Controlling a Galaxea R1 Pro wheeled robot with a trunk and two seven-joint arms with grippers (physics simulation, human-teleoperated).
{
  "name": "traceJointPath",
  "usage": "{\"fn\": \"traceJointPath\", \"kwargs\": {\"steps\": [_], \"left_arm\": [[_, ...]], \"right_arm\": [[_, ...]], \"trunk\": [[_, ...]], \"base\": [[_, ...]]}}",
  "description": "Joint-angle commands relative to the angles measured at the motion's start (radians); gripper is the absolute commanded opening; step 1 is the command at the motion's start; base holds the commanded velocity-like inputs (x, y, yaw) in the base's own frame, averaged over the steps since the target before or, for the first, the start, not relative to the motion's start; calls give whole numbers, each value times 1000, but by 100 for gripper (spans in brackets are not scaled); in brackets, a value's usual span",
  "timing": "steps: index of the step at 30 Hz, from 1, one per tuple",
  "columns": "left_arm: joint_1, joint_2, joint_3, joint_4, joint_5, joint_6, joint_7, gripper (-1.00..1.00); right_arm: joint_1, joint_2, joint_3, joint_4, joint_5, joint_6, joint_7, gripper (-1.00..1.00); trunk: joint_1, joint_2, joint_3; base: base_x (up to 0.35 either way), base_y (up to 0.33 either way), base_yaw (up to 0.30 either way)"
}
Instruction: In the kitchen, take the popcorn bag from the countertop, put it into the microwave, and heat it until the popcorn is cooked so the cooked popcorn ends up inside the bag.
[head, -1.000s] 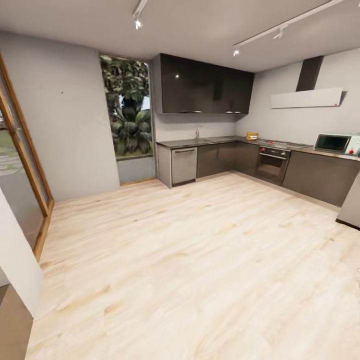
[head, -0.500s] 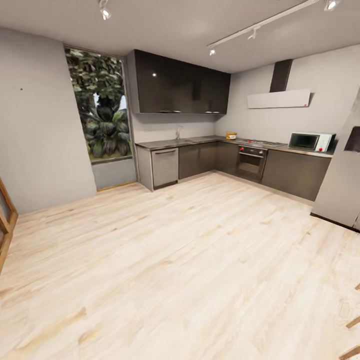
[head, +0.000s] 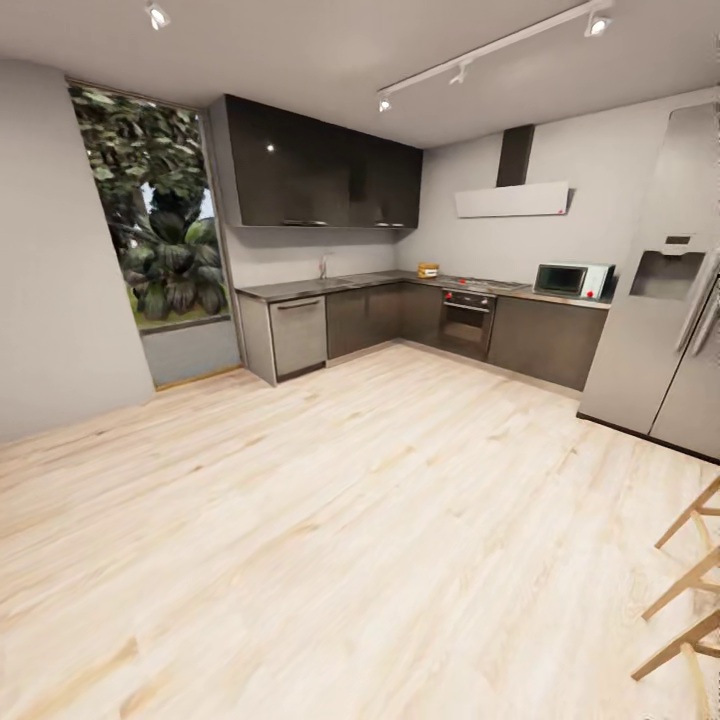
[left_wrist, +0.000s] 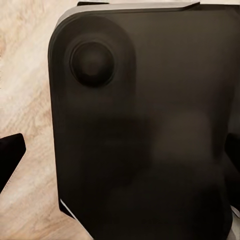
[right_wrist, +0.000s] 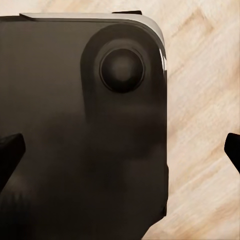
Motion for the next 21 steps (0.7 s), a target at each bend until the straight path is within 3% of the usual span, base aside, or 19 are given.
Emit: {"fn": "traceJointPath", "kwargs": {"steps": [1, 5, 21], "left_arm": [[0, 0, 1, 0, 2, -2, 1, 100], [0, 0, -1, 0, 4, 7, 2, 100], [0, -1, -1, 0, 6, 10, 2, 100]], "right_arm": [[0, 0, -3, 0, -2, -3, -1, 100], [0, 0, -2, 0, 1, -3, -1, 100], [0, 0, 0, 0, 5, -3, -1, 100]], "trunk": [[0, 0, -1], [0, 0, -1], [0, 0, -1]], "base": [[0, 0, -33], [162, 0, -11], [318, 0, 0]]}}
